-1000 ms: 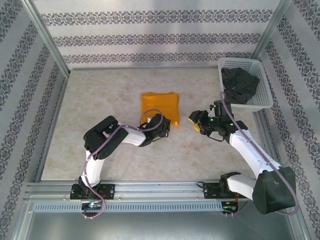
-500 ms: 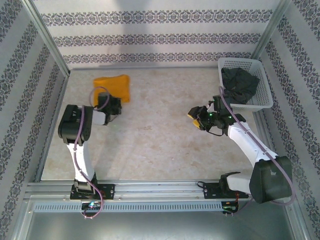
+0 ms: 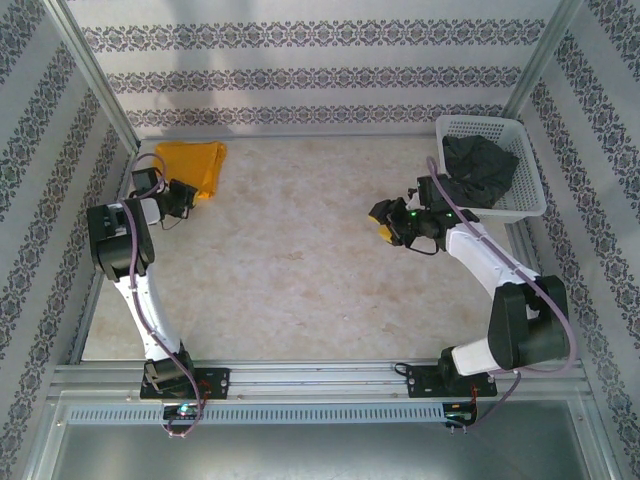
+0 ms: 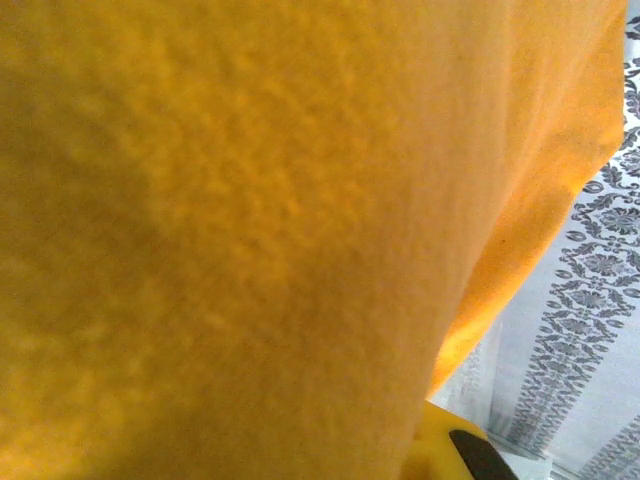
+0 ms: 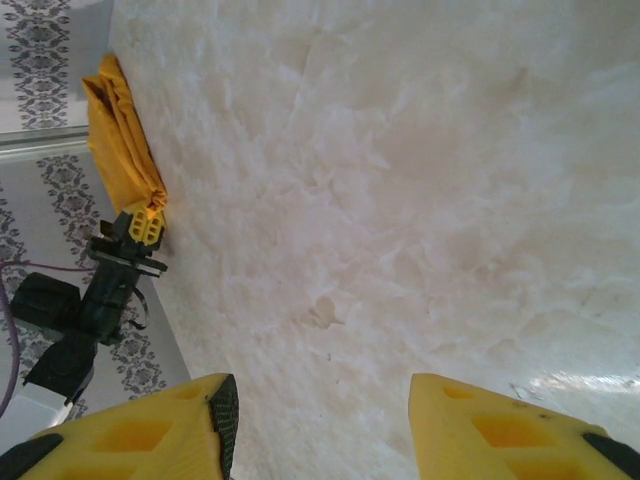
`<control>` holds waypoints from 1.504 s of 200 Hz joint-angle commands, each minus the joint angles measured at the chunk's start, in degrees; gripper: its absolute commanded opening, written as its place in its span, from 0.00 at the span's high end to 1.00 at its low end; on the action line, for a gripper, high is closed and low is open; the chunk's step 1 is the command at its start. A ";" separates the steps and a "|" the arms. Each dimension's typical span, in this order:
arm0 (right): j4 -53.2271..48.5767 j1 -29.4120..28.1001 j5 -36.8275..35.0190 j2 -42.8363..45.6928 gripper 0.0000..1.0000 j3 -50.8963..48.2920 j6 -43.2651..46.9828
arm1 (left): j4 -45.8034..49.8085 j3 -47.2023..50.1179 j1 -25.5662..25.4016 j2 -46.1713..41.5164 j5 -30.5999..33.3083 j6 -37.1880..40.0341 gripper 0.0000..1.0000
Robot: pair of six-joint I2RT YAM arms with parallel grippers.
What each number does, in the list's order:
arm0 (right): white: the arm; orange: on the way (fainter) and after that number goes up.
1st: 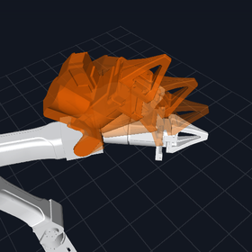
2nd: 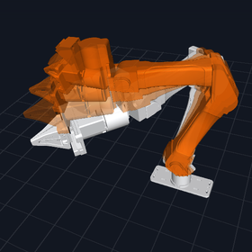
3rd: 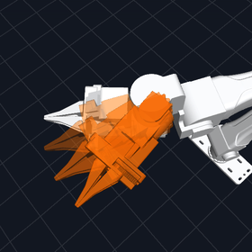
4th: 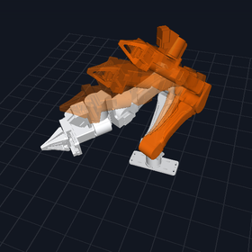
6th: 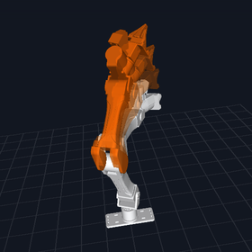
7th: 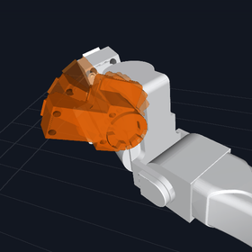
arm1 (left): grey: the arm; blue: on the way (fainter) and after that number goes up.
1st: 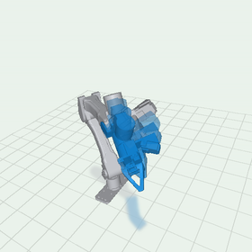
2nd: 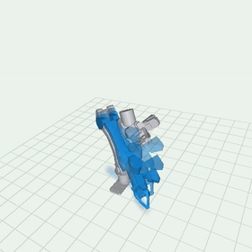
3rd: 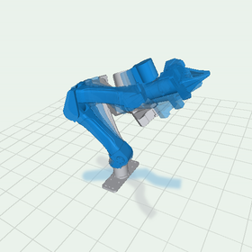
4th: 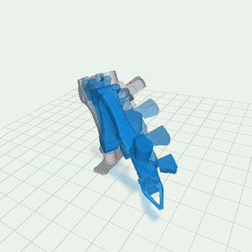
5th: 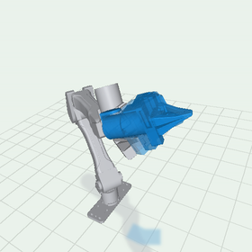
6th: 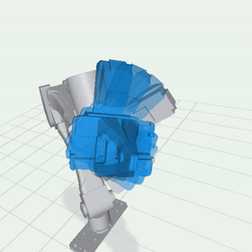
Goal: Fold and stack the t-shirts
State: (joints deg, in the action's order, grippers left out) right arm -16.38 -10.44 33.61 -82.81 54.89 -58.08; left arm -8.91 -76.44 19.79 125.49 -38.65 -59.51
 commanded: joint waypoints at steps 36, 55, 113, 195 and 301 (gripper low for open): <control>23.39 -3.17 5.15 2.70 0.48 -1.01 -2.19 | 3.35 0.40 0.12 -3.61 0.38 2.93 0.43; 32.96 -3.28 4.32 5.15 0.42 -3.73 -5.25 | 3.00 4.38 -0.80 -10.34 2.73 3.55 0.00; 24.35 -1.29 2.03 8.48 0.02 -1.49 -2.17 | 5.08 23.34 -9.36 -39.20 20.40 6.39 0.00; -4.63 0.46 -54.56 19.33 0.02 -4.69 36.43 | 17.90 39.50 -26.73 -68.32 67.37 38.25 0.00; 52.15 6.50 -44.09 5.21 0.02 -30.11 54.13 | -34.73 52.86 -19.38 -42.46 48.91 54.92 0.00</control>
State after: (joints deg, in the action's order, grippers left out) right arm 16.49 -7.44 -17.34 -73.67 26.35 -5.98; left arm -30.09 -19.25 -2.20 77.34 15.44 -8.95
